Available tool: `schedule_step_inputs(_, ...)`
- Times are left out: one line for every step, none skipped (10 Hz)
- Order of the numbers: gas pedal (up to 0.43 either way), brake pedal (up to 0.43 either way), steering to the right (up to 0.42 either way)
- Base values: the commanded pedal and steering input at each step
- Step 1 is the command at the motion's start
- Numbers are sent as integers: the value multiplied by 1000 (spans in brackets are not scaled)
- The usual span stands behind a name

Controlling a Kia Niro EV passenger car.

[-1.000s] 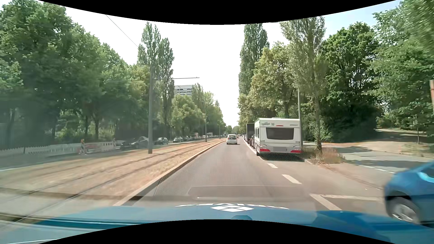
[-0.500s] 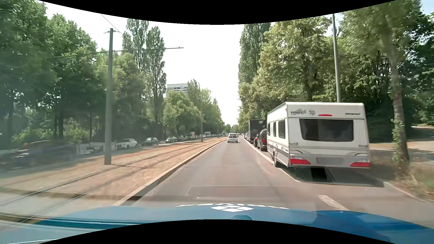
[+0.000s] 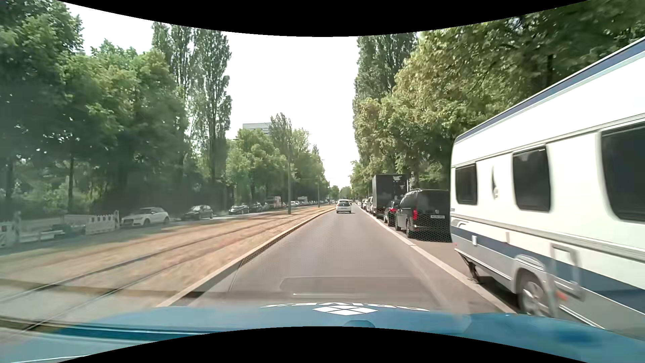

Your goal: Follow the waypoints while adhering to traffic rules and regulations

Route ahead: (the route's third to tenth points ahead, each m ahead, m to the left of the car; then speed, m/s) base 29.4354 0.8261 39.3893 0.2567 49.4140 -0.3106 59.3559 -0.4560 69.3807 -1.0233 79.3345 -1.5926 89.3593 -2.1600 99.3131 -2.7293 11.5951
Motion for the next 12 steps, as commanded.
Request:
schedule_step_inputs(177,0,10)
schedule_step_inputs(177,0,10)
schedule_step_inputs(177,0,9)
schedule_step_inputs(177,0,8)
schedule_step_inputs(177,0,8)
schedule_step_inputs(177,0,8)
schedule_step_inputs(177,0,8)
schedule_step_inputs(177,0,8)
schedule_step_inputs(177,0,8)
schedule_step_inputs(177,0,8)
schedule_step_inputs(177,0,8)
schedule_step_inputs(177,0,8)
